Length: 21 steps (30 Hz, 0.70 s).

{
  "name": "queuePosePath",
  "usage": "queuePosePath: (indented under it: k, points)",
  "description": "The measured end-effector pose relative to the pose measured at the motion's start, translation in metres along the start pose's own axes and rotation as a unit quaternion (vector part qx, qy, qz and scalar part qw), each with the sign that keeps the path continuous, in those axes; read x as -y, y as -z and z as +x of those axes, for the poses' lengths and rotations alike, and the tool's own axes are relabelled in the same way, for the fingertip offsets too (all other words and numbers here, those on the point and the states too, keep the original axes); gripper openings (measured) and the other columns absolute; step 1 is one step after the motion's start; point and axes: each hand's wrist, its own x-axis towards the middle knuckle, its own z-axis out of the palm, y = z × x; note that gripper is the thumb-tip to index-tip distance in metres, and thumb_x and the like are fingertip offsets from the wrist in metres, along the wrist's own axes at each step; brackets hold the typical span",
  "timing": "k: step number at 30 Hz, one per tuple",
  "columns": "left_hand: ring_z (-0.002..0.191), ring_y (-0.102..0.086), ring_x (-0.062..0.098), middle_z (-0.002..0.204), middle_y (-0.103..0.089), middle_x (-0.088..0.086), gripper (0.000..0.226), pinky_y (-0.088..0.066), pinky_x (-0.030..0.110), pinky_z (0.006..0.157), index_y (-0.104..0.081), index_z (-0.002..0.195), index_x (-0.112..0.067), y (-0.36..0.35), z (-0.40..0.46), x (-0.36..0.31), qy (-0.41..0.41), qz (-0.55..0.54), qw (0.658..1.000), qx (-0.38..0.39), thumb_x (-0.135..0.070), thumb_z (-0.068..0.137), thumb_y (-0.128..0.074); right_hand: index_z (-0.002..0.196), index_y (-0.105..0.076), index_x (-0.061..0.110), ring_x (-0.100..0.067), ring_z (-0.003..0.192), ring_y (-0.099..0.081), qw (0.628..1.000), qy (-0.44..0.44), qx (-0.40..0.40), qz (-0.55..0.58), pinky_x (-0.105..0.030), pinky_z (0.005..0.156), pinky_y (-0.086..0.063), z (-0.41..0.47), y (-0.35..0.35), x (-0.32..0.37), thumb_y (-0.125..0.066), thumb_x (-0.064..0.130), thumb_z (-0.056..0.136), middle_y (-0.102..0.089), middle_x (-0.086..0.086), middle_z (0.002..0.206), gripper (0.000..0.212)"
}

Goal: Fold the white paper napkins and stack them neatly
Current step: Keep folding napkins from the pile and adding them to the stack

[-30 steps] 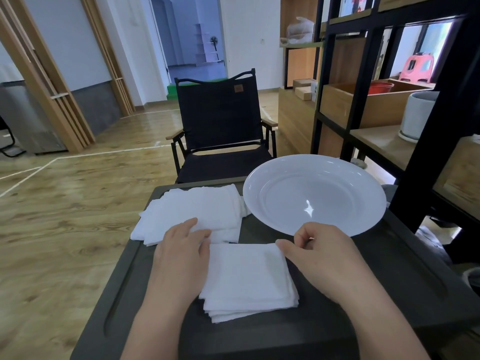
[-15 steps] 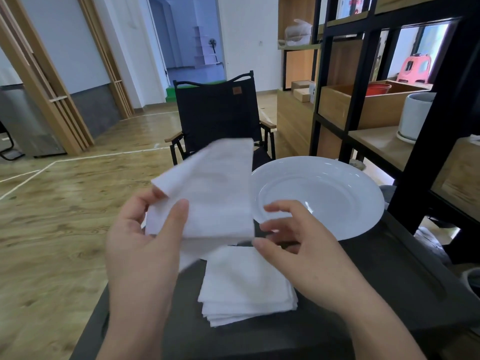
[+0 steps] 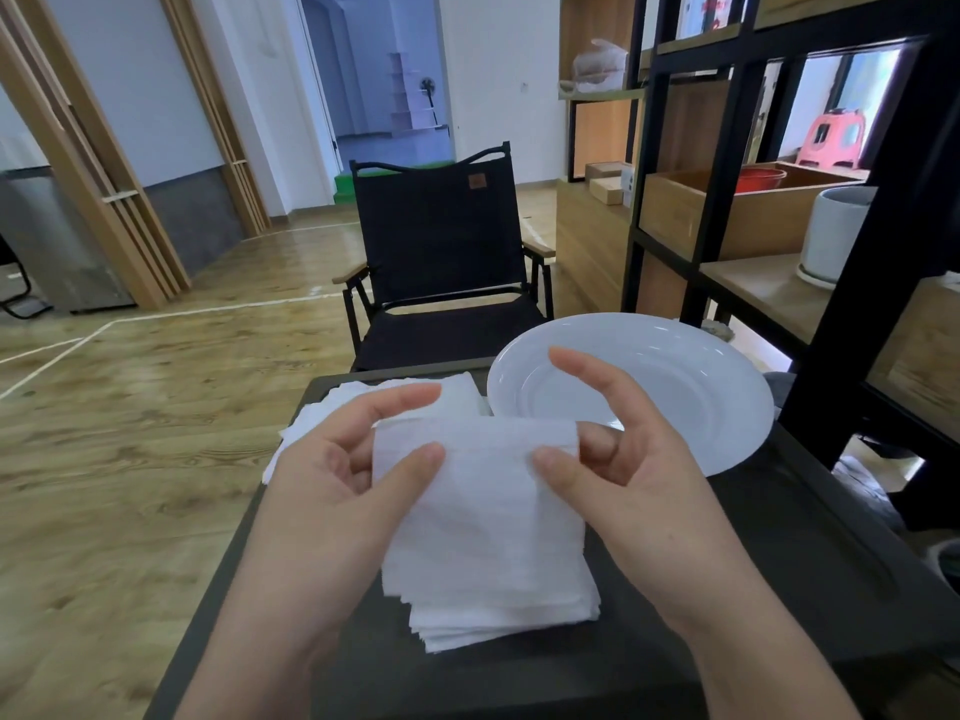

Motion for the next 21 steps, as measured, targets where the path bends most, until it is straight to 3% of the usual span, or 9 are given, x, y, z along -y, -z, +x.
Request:
queuePosePath:
  k: [2, 4, 9, 12, 14, 16, 18, 19, 21]
  points:
    - [0.086, -0.072, 0.025, 0.092, -0.077, 0.005, 0.039, -0.054, 0.041, 0.08, -0.071, 0.103, -0.039, 0.001, -0.001, 0.0, -0.006, 0.023, 0.999, 0.024, -0.006, 0.082, -0.068, 0.122, -0.046, 0.058, -0.017, 0.093, -0.073, 1.0, 0.001, 0.013, -0.012, -0.037, 0.089, -0.057, 0.0, 0.0, -0.001, -0.066, 0.007, 0.089, -0.078, -0.003, 0.091, 0.064]
    - [0.09, -0.072, 0.025, 0.095, -0.076, 0.004, 0.042, -0.055, 0.04, 0.083, -0.071, 0.104, -0.041, 0.002, -0.002, 0.0, -0.008, 0.033, 0.999, 0.039, -0.006, 0.082, -0.069, 0.123, -0.045, 0.056, -0.01, 0.093, -0.073, 1.0, -0.001, 0.018, -0.022, -0.034, 0.087, -0.057, 0.001, 0.001, -0.001, -0.065, 0.004, 0.089, -0.079, 0.006, 0.093, 0.065]
    - [0.086, -0.074, 0.019, 0.093, -0.077, 0.005, 0.05, -0.06, 0.03, 0.073, -0.066, 0.111, -0.042, 0.002, -0.002, -0.001, -0.017, 0.007, 0.998, 0.066, 0.001, 0.085, -0.064, 0.118, -0.052, 0.056, -0.029, 0.091, -0.07, 1.0, 0.011, -0.004, -0.028, -0.037, 0.086, -0.059, 0.001, 0.002, -0.005, -0.065, 0.007, 0.09, -0.077, -0.006, 0.086, 0.058]
    - [0.066, -0.07, 0.005, 0.071, -0.074, -0.011, 0.043, -0.054, 0.018, 0.068, -0.071, 0.106, -0.035, 0.001, -0.001, 0.0, -0.035, 0.03, 0.998, 0.045, 0.0, 0.081, -0.069, 0.113, -0.053, 0.056, -0.015, 0.086, -0.072, 0.999, 0.008, -0.027, -0.025, -0.014, 0.067, -0.056, 0.003, 0.004, -0.007, -0.066, 0.015, 0.089, -0.076, -0.006, 0.077, 0.05]
    - [0.047, -0.048, -0.001, 0.049, -0.052, -0.021, 0.031, -0.04, 0.005, 0.055, -0.077, 0.093, -0.033, 0.002, 0.0, 0.004, -0.041, 0.075, 0.996, 0.005, -0.007, 0.077, -0.075, 0.113, -0.052, 0.054, -0.007, 0.079, -0.072, 0.998, -0.005, -0.047, -0.028, -0.002, 0.059, -0.047, 0.005, 0.005, -0.008, -0.067, 0.018, 0.089, -0.074, -0.002, 0.067, 0.046]
    - [0.048, -0.035, 0.004, 0.049, -0.039, -0.016, 0.023, -0.032, 0.006, 0.05, -0.079, 0.084, -0.037, 0.004, 0.002, 0.007, -0.037, 0.113, 0.993, -0.02, -0.017, 0.072, -0.081, 0.113, -0.056, 0.053, -0.019, 0.074, -0.07, 0.998, -0.001, -0.058, -0.036, -0.01, 0.065, -0.053, 0.005, 0.006, -0.01, -0.068, 0.021, 0.088, -0.066, -0.01, 0.059, 0.043]
    - [0.047, -0.032, 0.005, 0.047, -0.037, -0.015, 0.018, -0.029, 0.005, 0.047, -0.079, 0.079, -0.037, 0.006, 0.003, 0.009, -0.037, 0.127, 0.991, -0.031, -0.021, 0.07, -0.081, 0.111, -0.06, 0.054, -0.041, 0.082, -0.062, 0.998, 0.005, -0.054, -0.037, -0.037, 0.08, -0.056, 0.005, 0.005, -0.01, -0.069, 0.024, 0.087, -0.058, -0.03, 0.072, 0.039]
    - [0.046, -0.032, 0.005, 0.046, -0.037, -0.015, 0.017, -0.028, 0.005, 0.046, -0.079, 0.078, -0.036, 0.007, 0.003, 0.009, -0.042, 0.134, 0.99, -0.034, -0.022, 0.07, -0.081, 0.109, -0.062, 0.054, -0.044, 0.087, -0.059, 0.998, 0.007, -0.053, -0.037, -0.044, 0.086, -0.054, 0.004, 0.005, -0.011, -0.069, 0.025, 0.087, -0.057, -0.034, 0.079, 0.037]
    - [0.047, -0.033, 0.005, 0.047, -0.038, -0.015, 0.018, -0.029, 0.006, 0.047, -0.079, 0.08, -0.039, 0.006, 0.004, 0.009, -0.063, 0.142, 0.987, -0.042, -0.024, 0.07, -0.081, 0.104, -0.065, 0.055, -0.04, 0.095, -0.058, 0.998, 0.014, -0.044, -0.048, -0.046, 0.087, -0.052, 0.005, 0.006, -0.012, -0.071, 0.029, 0.084, -0.06, -0.03, 0.087, 0.033]
